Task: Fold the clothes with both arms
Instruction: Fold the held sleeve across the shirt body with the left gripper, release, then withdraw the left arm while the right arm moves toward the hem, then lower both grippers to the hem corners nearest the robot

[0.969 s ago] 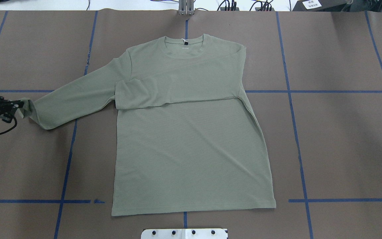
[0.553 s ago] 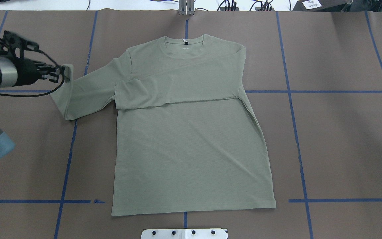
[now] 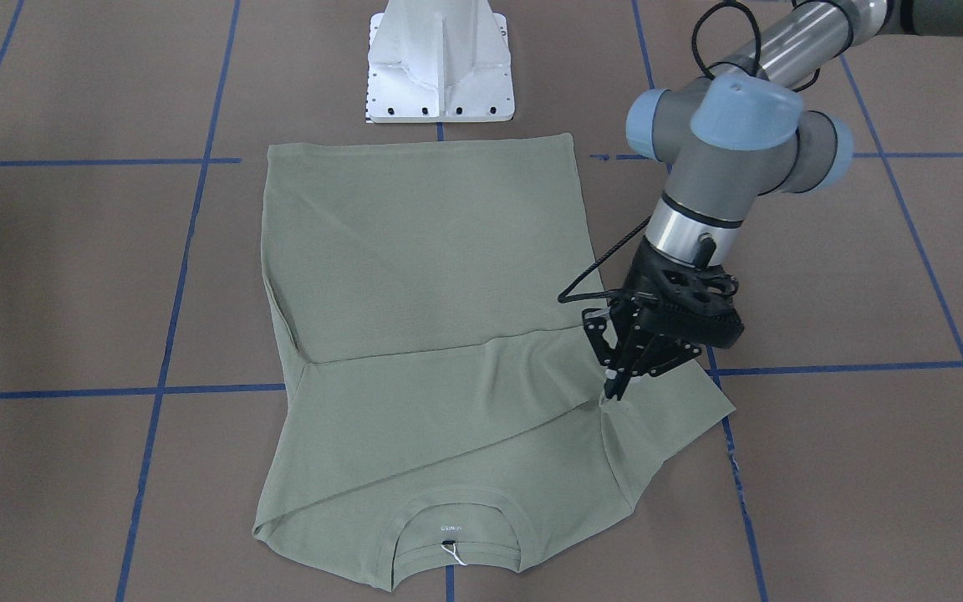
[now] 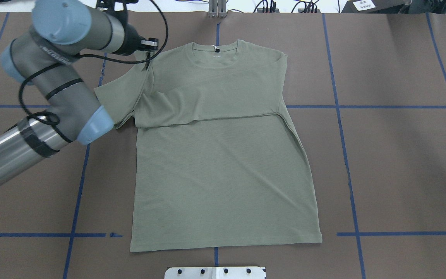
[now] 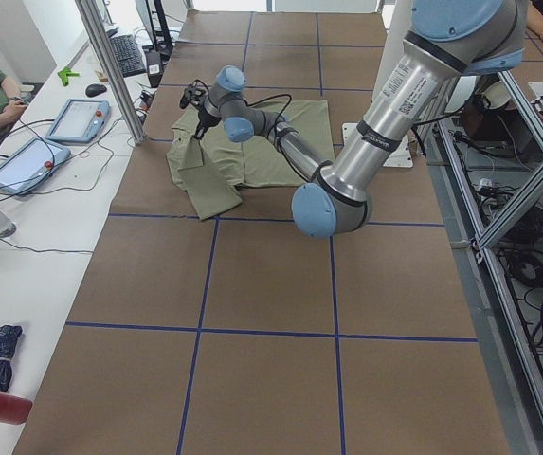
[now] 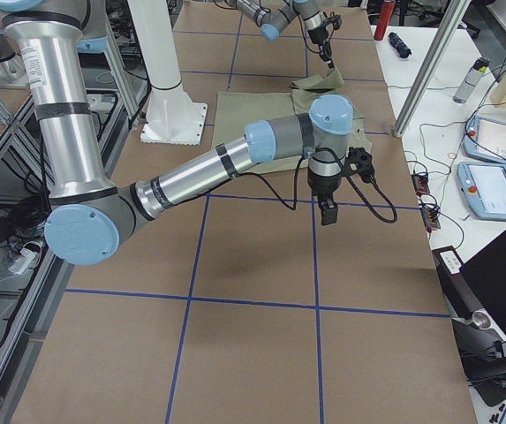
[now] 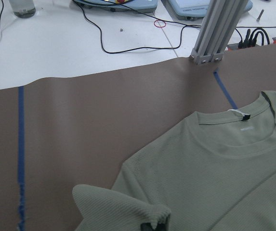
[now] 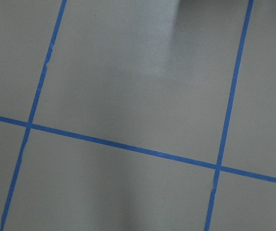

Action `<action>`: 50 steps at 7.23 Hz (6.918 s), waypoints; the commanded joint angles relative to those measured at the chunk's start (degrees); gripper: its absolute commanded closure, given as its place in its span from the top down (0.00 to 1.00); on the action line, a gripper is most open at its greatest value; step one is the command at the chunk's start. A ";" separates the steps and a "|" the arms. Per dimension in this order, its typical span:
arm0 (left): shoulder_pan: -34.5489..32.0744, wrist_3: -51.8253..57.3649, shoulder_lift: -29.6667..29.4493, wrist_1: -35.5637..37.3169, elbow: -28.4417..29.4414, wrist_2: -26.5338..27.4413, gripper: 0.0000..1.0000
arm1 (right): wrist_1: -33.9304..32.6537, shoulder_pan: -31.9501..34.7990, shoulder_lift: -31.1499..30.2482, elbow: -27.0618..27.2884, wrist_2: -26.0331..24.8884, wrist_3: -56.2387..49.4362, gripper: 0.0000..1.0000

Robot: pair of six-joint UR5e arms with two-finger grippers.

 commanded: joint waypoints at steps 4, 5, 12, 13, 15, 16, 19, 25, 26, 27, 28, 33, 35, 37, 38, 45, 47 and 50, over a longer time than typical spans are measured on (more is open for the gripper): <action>14.93 0.75 -10.26 -17.06 12.79 4.46 0.00 | 0.00 0.64 -0.23 -0.16 -0.17 0.01 1.00; 19.31 1.03 -10.34 -19.99 14.20 9.86 0.00 | 0.00 0.73 -0.23 -0.16 -0.08 0.01 1.00; 22.16 1.91 -15.09 -21.85 18.44 11.23 0.99 | 0.00 0.99 -0.32 -0.24 -0.08 0.10 1.00; 22.16 1.47 -13.52 -25.17 18.26 11.15 1.00 | 0.00 0.99 -0.23 -0.33 -0.17 0.02 1.00; 21.12 2.17 -12.54 -23.11 17.74 10.71 1.00 | 0.35 0.73 0.29 0.19 0.18 0.02 1.00; 20.07 2.78 -11.84 -17.26 15.38 10.62 1.00 | 3.31 0.12 0.29 0.02 1.40 0.80 1.00; 14.96 4.88 4.61 3.67 -12.22 2.80 1.00 | 19.35 -10.92 -0.40 0.98 -0.50 28.93 1.00; 18.88 -12.99 28.67 8.46 -37.45 4.72 1.00 | 47.90 -43.15 -22.59 18.29 -21.37 79.12 1.00; 24.31 -18.78 30.16 8.29 -37.72 9.69 1.00 | 51.55 -51.57 -25.08 18.82 -29.88 87.03 0.99; 28.71 -25.01 31.83 6.11 -37.81 12.96 0.98 | 51.59 -60.62 -27.46 20.48 -38.58 94.16 0.97; 33.19 -31.25 33.24 5.13 -37.73 16.99 0.92 | 51.50 -69.32 -29.48 21.63 -48.15 100.76 0.95; 44.92 -44.05 38.52 4.94 -36.67 24.42 0.78 | 51.15 -81.10 -29.33 21.90 -57.65 110.49 0.84; 46.94 -44.85 38.35 4.94 -35.27 24.77 0.76 | 51.15 -81.45 -29.24 21.81 -58.17 110.49 0.84; 46.95 -44.59 38.44 5.03 -34.48 24.68 0.68 | 51.15 -81.98 -29.24 21.81 -59.05 110.49 0.84; 46.95 -44.41 38.44 5.03 -34.39 24.68 0.67 | 51.15 -82.33 -29.24 21.81 -59.58 110.49 0.85; 47.13 -44.06 37.91 5.21 -33.86 24.51 0.39 | 51.15 -82.51 -29.15 21.73 -59.67 110.49 0.85; 47.13 -44.06 37.91 5.21 -33.51 24.51 0.38 | 51.15 -82.51 -29.15 21.73 -59.67 110.49 0.85; 47.13 -43.97 38.09 5.29 -33.59 24.42 0.12 | 51.15 -83.12 -29.06 21.47 -59.93 110.49 0.85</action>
